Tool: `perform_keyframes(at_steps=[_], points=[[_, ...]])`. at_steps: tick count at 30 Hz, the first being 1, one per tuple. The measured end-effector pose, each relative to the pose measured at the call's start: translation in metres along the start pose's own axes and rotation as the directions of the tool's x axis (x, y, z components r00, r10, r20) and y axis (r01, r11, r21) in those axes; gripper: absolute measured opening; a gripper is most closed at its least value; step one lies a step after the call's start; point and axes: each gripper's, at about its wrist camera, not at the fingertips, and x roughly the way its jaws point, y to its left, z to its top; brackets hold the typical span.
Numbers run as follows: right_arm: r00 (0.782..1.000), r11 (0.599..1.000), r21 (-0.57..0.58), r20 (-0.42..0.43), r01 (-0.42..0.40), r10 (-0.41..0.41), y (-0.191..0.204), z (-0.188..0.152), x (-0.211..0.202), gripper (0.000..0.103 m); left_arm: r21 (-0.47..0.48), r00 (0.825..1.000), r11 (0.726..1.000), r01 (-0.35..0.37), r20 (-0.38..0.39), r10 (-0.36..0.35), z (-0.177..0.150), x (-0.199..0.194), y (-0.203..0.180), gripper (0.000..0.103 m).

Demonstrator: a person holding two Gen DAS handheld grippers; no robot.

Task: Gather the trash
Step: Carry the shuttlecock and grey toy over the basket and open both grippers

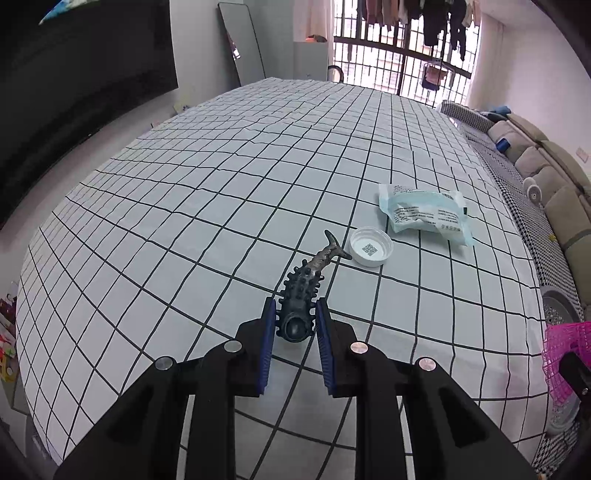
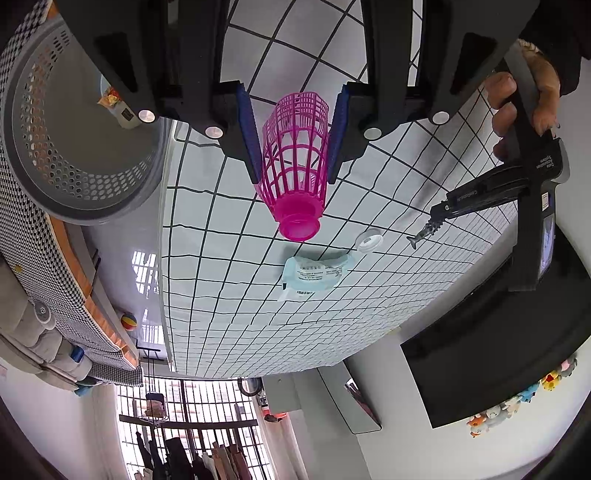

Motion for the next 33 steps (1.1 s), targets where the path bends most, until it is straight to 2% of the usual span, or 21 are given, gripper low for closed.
perform_keyframes(at_steps=[10,16,24,33], points=[[0.999,0.999,0.021,0.028,0.044,-0.045,-0.008,-0.010,-0.024,0.034,0.070,0.995,0.995,0.075,0.060,-0.079,-0.015,-0.042,-0.037,0.022],[0.995,0.994,0.053,0.037,0.094,-0.096,-0.027,-0.022,-0.041,0.034,0.147,0.985,0.979,0.142,0.079,-0.155,-0.022,-0.060,-0.074,0.022],[0.981,0.976,0.119,0.035,0.183,-0.189,-0.073,-0.040,-0.065,0.034,0.255,0.961,0.931,0.260,0.027,-0.276,-0.031,-0.062,-0.145,0.022],[0.959,0.933,0.239,0.019,0.271,-0.284,-0.143,-0.053,-0.089,0.034,0.371,0.935,0.861,0.347,-0.060,-0.351,-0.043,-0.056,-0.223,0.022]])
